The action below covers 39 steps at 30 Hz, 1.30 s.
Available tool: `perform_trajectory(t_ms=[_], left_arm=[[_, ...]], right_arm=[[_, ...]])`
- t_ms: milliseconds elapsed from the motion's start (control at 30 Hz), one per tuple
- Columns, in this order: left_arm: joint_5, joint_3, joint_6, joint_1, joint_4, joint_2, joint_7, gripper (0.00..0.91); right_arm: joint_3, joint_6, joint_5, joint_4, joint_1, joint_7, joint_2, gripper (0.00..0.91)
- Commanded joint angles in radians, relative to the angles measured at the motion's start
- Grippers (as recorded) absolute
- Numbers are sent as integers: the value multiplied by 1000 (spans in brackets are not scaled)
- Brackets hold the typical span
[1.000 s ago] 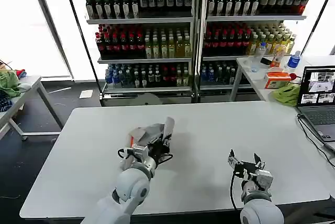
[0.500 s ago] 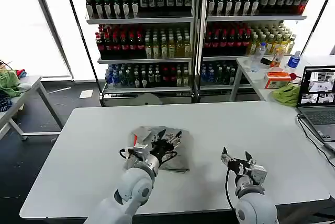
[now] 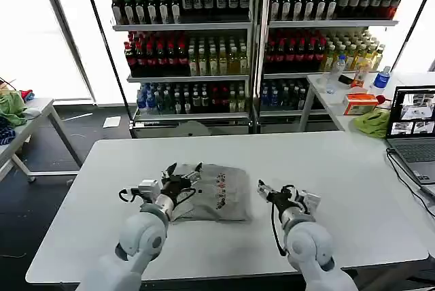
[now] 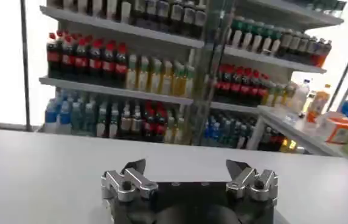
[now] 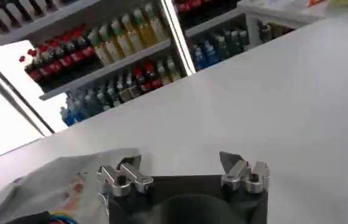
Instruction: Fold and organize the clothes.
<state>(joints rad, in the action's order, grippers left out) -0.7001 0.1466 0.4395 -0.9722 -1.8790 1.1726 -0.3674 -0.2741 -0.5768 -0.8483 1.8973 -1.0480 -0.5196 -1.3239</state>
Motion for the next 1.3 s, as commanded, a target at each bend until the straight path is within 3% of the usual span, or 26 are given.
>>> perform_trajectory(t_ms=[33, 333, 500, 600, 767, 867, 900, 967, 1000, 1033, 1300], left_arm=[[-8, 125, 7, -68, -7, -56, -7, 907], [-17, 203, 15, -153, -68, -80, -9, 907], [-19, 234, 19, -182, -89, -81, -11, 907], [-21, 248, 20, -198, -101, -76, -12, 907], [-28, 271, 24, -219, -116, -70, -14, 907], [-31, 276, 27, -227, -118, -69, -13, 907], [-30, 276, 27, -227, -117, -68, -14, 907], [-31, 274, 29, -224, -117, -65, -15, 907], [-32, 273, 30, -223, -117, -64, -16, 907], [-32, 272, 31, -222, -117, -63, -17, 907], [-32, 272, 34, -224, -114, -58, -17, 907]], right_arm=[[133, -5, -148, -120, 177, -31, 4, 907], [189, -6, -162, -160, 192, -64, 5, 846], [227, -6, -160, -172, 200, -74, 4, 736], [244, -5, -156, -185, 197, -77, -2, 615], [228, -5, -155, -185, 170, -77, -9, 715], [217, -5, -154, -178, 149, -71, -6, 695], [216, -4, -153, -180, 147, -69, -6, 655], [212, -4, -152, -182, 146, -69, -7, 363], [209, -4, -152, -182, 145, -69, -8, 71], [208, -4, -152, -181, 144, -69, -8, 0], [205, -5, -115, -161, 132, -47, 17, 0]])
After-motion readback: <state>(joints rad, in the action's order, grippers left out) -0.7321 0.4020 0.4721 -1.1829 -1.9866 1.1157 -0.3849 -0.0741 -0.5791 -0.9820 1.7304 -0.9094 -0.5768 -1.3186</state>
